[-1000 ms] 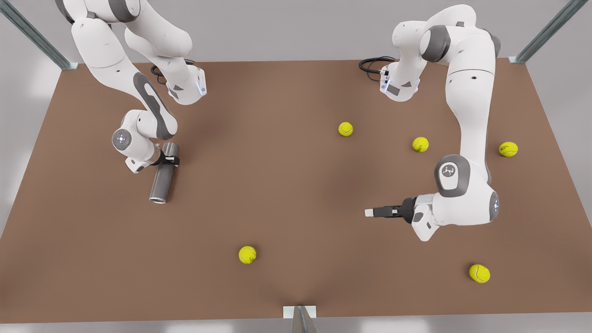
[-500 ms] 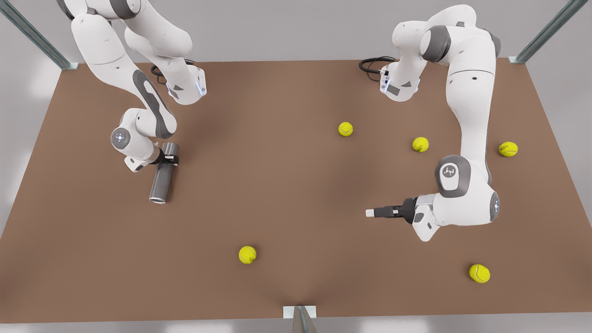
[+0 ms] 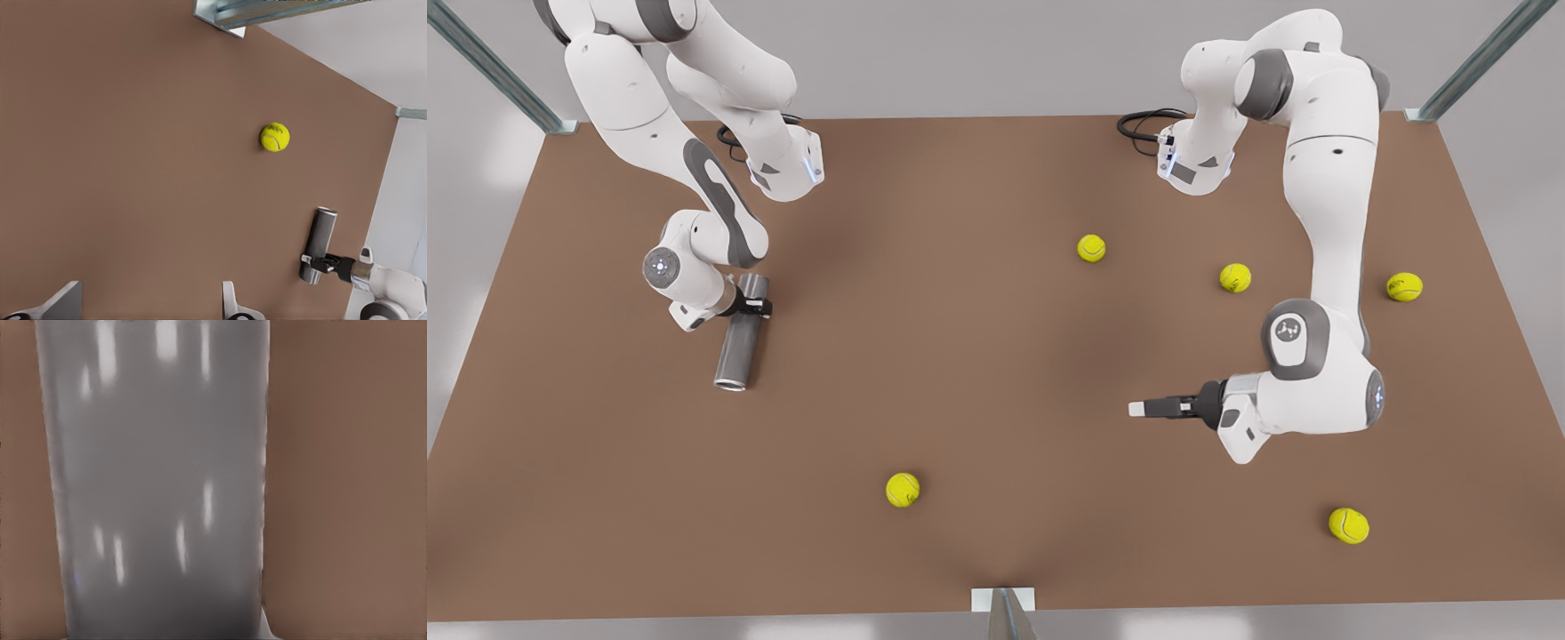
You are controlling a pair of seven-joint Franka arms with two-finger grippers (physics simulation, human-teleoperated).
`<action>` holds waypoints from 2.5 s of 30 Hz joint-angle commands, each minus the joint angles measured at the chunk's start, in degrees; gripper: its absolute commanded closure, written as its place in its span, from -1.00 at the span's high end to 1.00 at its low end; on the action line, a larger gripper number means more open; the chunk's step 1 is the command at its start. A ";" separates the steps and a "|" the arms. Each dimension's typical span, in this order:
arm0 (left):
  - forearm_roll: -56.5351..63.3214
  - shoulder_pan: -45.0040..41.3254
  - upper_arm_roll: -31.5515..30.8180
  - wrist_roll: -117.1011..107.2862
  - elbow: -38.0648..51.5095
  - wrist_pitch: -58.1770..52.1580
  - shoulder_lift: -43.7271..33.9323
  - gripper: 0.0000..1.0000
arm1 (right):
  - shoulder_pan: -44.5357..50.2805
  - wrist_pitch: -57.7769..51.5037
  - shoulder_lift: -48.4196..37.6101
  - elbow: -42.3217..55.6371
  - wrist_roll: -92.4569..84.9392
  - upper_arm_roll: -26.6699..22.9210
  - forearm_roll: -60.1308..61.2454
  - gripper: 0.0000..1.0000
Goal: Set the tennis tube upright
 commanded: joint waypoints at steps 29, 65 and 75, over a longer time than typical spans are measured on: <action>0.11 0.26 0.00 -0.43 0.00 -0.26 -0.27 0.99 | 0.86 -6.58 -12.04 0.18 -1.92 3.83 -0.27 0.46; 0.11 0.52 0.00 0.01 -0.09 -0.09 0.08 0.99 | 35.92 0.19 12.13 29.00 -48.76 2.69 -7.65 0.46; 0.11 0.61 0.00 0.09 -0.09 -0.35 0.17 0.99 | 42.60 -0.95 17.49 37.53 -50.52 1.37 -6.69 0.46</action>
